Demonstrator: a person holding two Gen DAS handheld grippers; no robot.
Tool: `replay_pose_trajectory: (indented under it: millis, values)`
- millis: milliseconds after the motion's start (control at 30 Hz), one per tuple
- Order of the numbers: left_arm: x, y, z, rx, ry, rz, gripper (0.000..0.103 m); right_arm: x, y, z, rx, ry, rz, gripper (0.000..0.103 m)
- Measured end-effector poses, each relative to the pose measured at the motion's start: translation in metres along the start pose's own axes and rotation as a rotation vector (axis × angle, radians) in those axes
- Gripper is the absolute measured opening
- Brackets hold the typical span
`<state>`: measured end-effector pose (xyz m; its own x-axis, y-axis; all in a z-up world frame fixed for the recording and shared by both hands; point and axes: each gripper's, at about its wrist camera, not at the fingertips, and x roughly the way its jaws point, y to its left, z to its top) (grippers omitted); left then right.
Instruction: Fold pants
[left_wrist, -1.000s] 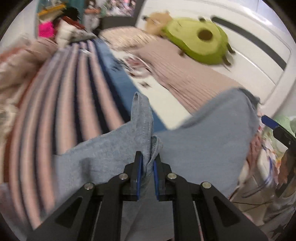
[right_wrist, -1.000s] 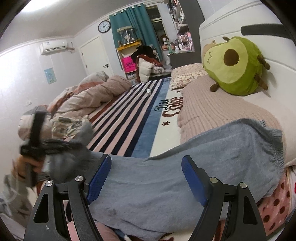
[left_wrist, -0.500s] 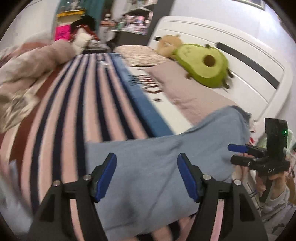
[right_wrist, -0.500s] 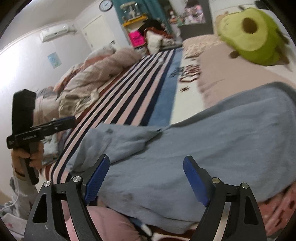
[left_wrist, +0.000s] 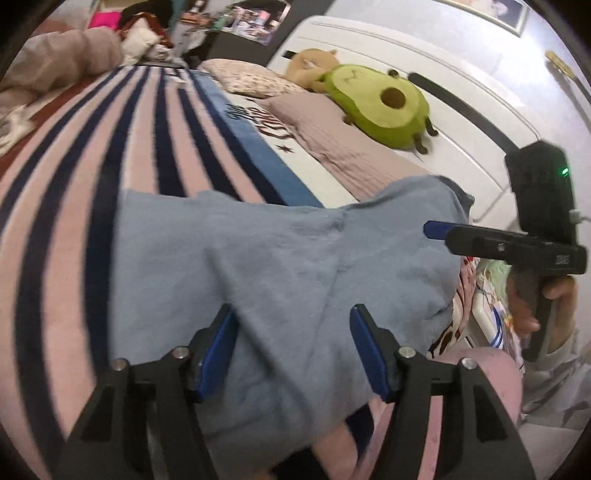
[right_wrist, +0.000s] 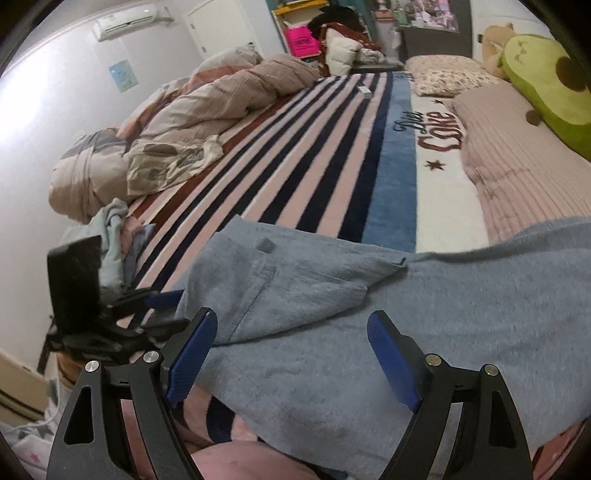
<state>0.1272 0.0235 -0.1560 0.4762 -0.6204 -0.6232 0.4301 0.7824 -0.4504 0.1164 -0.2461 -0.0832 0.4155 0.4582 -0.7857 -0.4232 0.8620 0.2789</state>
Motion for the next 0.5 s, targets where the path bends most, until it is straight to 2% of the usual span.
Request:
replay_pose_trajectory:
  millis: [33, 67, 167, 200, 367, 400, 433, 500]
  values:
    - [0.009, -0.004, 0.001, 0.0, 0.021, -0.031, 0.035, -0.002, -0.001, 0.0, 0.005, 0.001, -0.009, 0.081]
    - [0.015, -0.009, 0.002, 0.007, 0.032, -0.05, 0.033, -0.005, -0.002, -0.001, 0.012, -0.001, -0.022, 0.081]
    - [0.026, -0.027, -0.002, 0.056, 0.059, -0.136, 0.034, -0.014, -0.002, -0.004, 0.033, -0.006, -0.055, 0.081]
    - [0.026, -0.031, -0.004, 0.058, 0.055, -0.167, 0.038, -0.018, -0.002, -0.005, 0.037, -0.007, -0.07, 0.081]
    - [0.01, -0.031, -0.016, 0.067, 0.048, -0.313, 0.043, -0.028, -0.006, -0.012, 0.071, 0.008, -0.12, 0.081]
    - [0.004, -0.032, -0.019, 0.078, 0.034, -0.303, 0.047, -0.028, -0.009, -0.016, 0.09, 0.023, -0.131, 0.081]
    - [-0.003, -0.03, -0.021, 0.081, 0.02, -0.262, 0.048, -0.027, -0.01, -0.019, 0.099, 0.033, -0.133, 0.081]
    - [-0.012, -0.025, -0.022, 0.062, -0.005, -0.144, 0.048, -0.022, -0.012, -0.023, 0.123, 0.059, -0.133, 0.081]
